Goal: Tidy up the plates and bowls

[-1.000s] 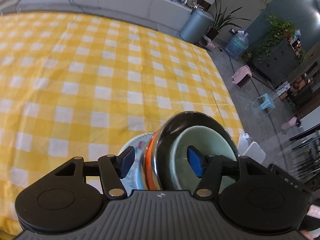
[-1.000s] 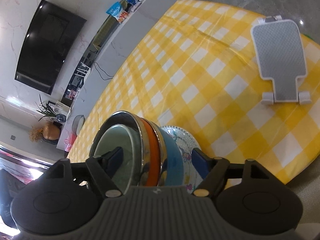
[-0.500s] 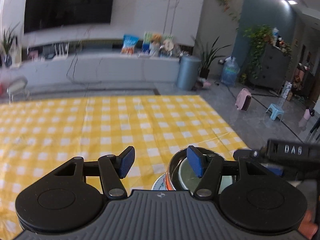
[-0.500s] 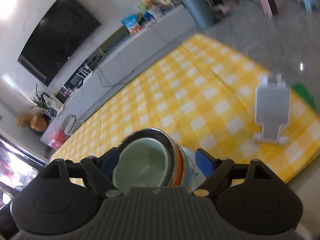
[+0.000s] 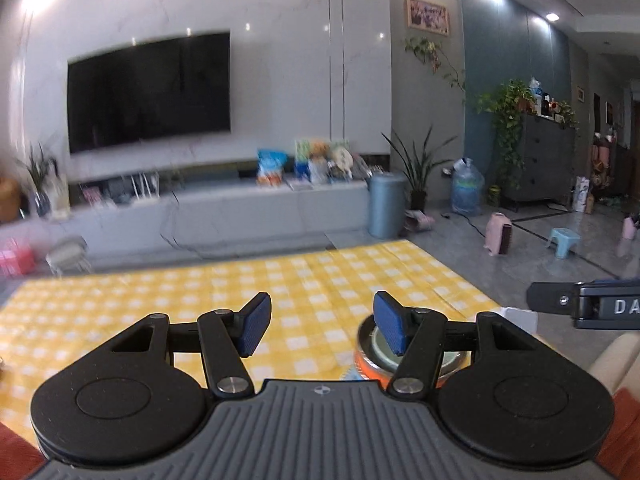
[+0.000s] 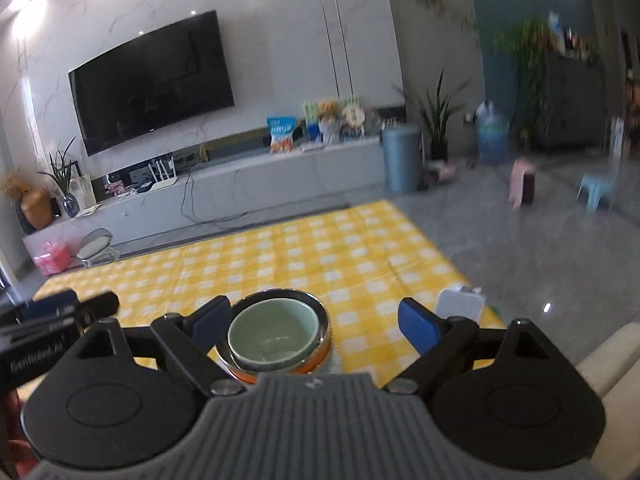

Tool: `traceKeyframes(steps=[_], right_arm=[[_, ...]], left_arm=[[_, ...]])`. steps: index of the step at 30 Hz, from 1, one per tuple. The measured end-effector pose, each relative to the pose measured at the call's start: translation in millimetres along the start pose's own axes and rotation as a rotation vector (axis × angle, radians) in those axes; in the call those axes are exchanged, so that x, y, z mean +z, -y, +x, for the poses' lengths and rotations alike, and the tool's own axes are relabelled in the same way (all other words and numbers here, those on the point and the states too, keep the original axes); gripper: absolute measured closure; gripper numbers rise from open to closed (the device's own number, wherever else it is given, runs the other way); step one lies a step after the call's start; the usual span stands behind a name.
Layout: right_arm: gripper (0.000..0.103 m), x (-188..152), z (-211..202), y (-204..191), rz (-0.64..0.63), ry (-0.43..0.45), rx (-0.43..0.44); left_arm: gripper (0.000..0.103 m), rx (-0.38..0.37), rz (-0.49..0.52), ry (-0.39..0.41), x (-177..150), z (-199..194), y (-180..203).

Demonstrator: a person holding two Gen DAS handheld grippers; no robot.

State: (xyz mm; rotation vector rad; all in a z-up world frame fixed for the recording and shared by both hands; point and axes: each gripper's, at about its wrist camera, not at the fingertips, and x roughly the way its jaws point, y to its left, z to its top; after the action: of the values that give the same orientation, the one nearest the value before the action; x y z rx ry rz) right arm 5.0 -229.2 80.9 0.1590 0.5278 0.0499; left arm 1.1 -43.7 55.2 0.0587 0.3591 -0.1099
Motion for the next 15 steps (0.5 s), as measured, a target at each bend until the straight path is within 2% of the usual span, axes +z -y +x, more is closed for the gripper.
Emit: traceKeyframes(steps=[5,9,12,15], right_arm=[[0.013,-26,-19,-6,-0.055,0.061,-0.060],[0.012,-46,-22,-5,-0.071,0.096,-0.097],[0.011,-58,-19,-3,-0.058,0.105,-0.106],[0.011,-69,-12,-5,-0.059,0.091,-0.118]], left_arm=[[0.033,-0.007,0.027,-0.007,-19,-7,6],[0.033,-0.034,0.002,-0.066,-31,-4,3],[0.031,-0.035,-0.027,-0.069,-37,-3,-1],[0.027,-0.025,-0.010,-0.068,-39,0,0]])
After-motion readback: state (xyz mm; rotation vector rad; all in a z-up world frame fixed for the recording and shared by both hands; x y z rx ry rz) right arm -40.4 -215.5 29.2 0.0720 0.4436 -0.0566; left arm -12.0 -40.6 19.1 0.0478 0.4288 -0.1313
